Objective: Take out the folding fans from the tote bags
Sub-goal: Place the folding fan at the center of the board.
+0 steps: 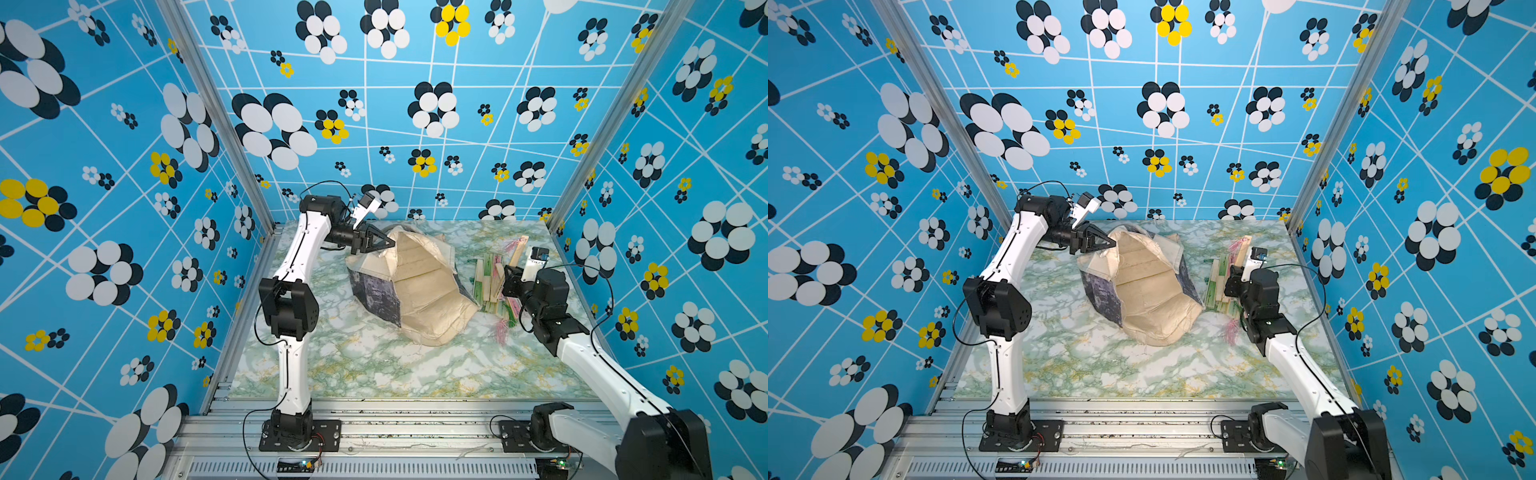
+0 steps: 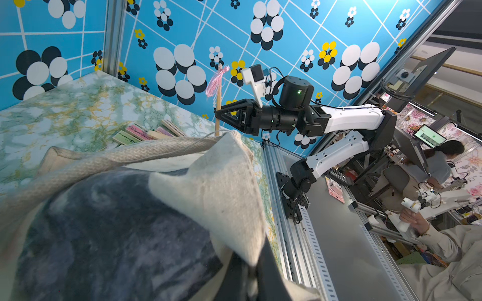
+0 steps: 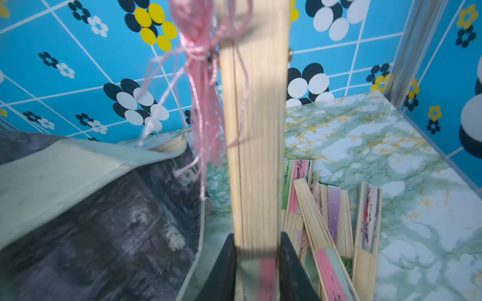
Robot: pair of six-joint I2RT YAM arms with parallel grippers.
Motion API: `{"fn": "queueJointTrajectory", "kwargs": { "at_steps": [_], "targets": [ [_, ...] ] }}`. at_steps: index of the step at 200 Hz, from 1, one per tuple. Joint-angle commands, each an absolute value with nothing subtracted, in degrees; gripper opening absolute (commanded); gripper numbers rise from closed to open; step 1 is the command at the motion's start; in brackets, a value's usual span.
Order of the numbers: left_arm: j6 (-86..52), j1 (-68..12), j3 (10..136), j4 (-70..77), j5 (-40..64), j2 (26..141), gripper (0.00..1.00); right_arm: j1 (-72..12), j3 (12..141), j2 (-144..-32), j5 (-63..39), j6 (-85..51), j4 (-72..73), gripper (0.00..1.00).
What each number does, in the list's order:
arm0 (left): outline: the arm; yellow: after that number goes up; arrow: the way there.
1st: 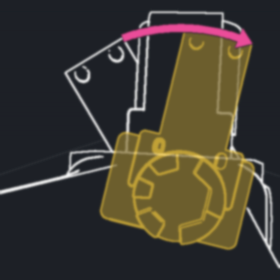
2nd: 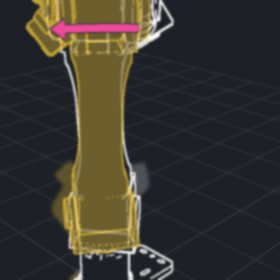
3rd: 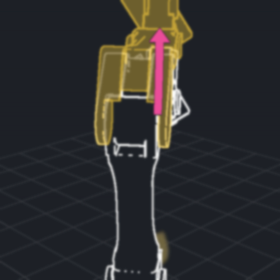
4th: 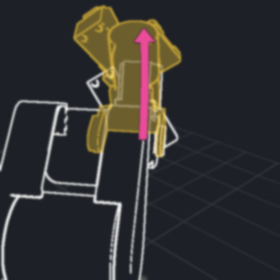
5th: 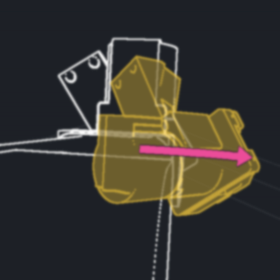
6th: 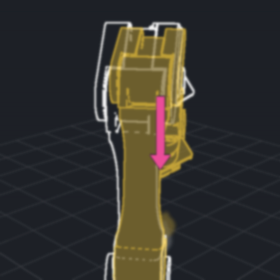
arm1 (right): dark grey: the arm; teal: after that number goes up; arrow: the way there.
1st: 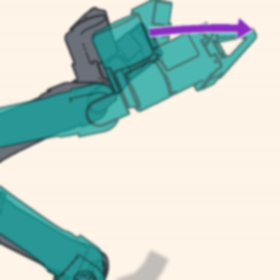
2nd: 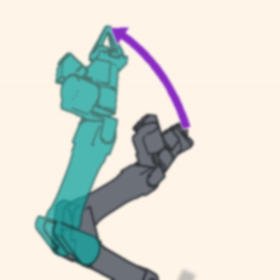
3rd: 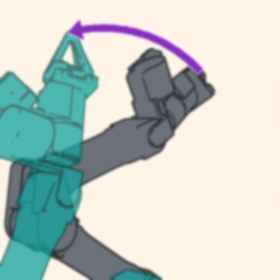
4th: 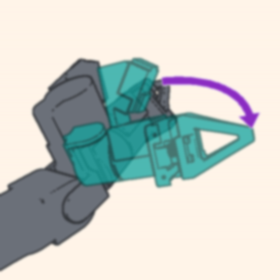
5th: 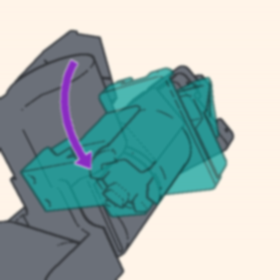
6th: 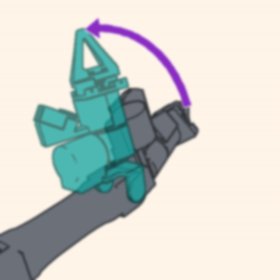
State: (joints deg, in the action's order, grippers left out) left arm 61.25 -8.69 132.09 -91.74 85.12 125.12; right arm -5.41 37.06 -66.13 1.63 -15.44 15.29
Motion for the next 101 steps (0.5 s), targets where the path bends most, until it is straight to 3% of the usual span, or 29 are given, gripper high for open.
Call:
{"fn": "queueJointTrajectory", "kwargs": {
  "at_steps": [1, 59, 80, 101],
  "targets": [
    [61.88, -8.48, 132.09, -103.27, 88.68, 122.49, 0.00, -2.19, 40.31, -72.68, -7.30, -21.64, 21.01, 0.00],
    [61.88, -8.96, 131.99, -103.27, 88.53, 122.21, 0.00, 0.15, 56.04, -89.85, -10.60, -23.40, 4.23, 0.00],
    [61.69, -8.97, 132.01, -103.25, 88.42, 122.35, 0.00, 0.72, 58.11, -93.35, -9.03, -25.15, 1.87, 0.21],
    [61.70, -8.98, 132.14, -103.24, 88.16, 122.48, 0.00, 0.97, 59.35, -95.93, -7.14, -26.08, -0.16, 0.29]
  ]
}}
